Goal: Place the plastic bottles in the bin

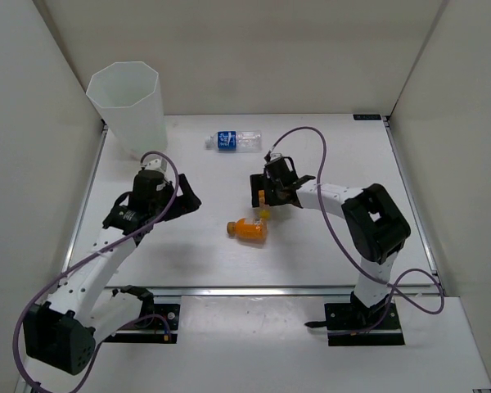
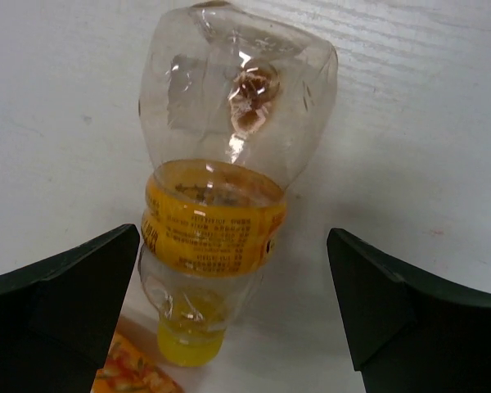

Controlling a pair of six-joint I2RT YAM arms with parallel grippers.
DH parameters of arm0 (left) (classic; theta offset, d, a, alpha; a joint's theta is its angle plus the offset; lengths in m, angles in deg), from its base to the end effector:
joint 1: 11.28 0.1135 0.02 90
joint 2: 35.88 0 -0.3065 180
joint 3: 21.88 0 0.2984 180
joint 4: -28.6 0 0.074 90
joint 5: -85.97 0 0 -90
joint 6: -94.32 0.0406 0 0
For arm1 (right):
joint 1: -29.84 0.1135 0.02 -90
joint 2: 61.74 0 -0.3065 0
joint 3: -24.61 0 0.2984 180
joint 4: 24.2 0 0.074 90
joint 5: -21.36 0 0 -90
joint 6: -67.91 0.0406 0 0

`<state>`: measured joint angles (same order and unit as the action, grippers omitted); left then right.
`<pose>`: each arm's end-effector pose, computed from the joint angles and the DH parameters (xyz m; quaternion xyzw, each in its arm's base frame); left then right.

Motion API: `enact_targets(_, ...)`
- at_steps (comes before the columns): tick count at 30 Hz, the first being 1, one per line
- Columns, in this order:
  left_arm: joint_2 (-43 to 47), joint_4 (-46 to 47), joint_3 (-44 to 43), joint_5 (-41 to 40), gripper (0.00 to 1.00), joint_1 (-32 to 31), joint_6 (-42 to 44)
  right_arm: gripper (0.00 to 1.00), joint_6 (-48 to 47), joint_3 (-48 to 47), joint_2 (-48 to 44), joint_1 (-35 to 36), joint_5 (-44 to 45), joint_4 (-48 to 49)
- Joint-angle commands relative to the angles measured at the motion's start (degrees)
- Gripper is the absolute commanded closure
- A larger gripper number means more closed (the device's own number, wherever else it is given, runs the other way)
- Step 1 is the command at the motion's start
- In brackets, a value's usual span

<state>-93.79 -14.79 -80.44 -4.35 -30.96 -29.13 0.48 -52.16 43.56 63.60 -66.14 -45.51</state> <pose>0.2258 -0.0805 0.2988 -0.1109 0.9094 -0.1770 0.3597 0.3642 0.2413 0.1791 -0.0841 0.9352 0.1440 0.3123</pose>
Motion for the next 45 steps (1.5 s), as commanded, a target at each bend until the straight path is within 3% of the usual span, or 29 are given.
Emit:
enact_targets(1,4.1,0.2,-0.8,3.7,0.02,1.0,-1.4,0.05,1.2,-0.1,1.7,1.0,5.1,8.1)
enact_targets(4,3.6,-1.8,-1.9,0.9,0.01,0.1,-0.7,0.18,1.2,-0.1,2.6,1.5,6.1,9.4)
enact_targets(6,3.2,-1.6,-1.8,2.2,0.02,0.8,-0.6,0.44,1.4,-0.3,3.0,2.0,6.3,9.1)
enact_targets(8,3.0,-1.3,-2.0,3.0,0.02,1.8,-0.5,0.51,0.8,0.1,2.1,2.2,6.8,8.7)
enact_targets(10,2.2,-0.3,-3.3,3.5,0.02,1.8,-0.7,0.72,-0.7,1.6,0.4,2.2,5.6,10.8)
enact_targets(12,0.7,2.1,-4.8,4.5,0.02,0.8,-0.5,0.83,-4.1,2.7,-3.1,2.0,0.6,12.9)
enact_targets(14,-1.1,3.9,-5.6,5.5,0.01,-0.3,-1.4,0.85,-7.3,4.3,-5.6,0.8,-5.8,15.2)
enact_targets(16,-4.1,7.6,-6.4,6.6,0.02,-2.1,-2.3,0.96,-11.7,5.7,-8.4,-0.6,-13.7,18.2)
enact_targets(18,-6.6,12.4,-7.5,6.1,0.01,-3.9,-3.1,0.98,-15.2,7.8,-13.5,-0.8,-21.5,20.7)
enact_targets(22,-13.0,18.9,-9.5,6.7,0.02,-6.7,-4.9,0.96,-19.0,9.5,-18.8,-0.1,-27.4,21.3)
enact_targets(26,-17.4,26.7,-10.3,7.6,0.01,-9.7,-6.4,1.0,-18.2,10.0,-21.5,1.0,-31.2,21.7)
enact_targets(30,-16.5,39.2,-5.4,9.4,0.01,-12.4,-8.9,1.0,-15.0,10.2,-21.5,0.5,-36.9,24.2)
enact_targets(33,-13.3,40.9,-2.3,3.9,0.01,-13.4,-8.7,1.0,-15.1,9.6,-22.0,0.4,-37.3,23.6)
enact_targets(37,-10.0,43.0,-0.1,3.9,0.01,-12.0,-8.8,1.0,-14.3,8.1,-20.2,-0.4,-37.5,22.3)
enact_targets(41,-6.7,46.9,2.6,3.3,0.01,-12.3,-8.3,1.0,-13.2,6.9,-19.1,-2.1,-43.4,22.5)
enact_targets(45,-9.2,45.1,-0.2,2.2,0.01,-12.7,-5.3,1.0,-15.8,5.1,-18.9,0.2,-42.9,21.2)
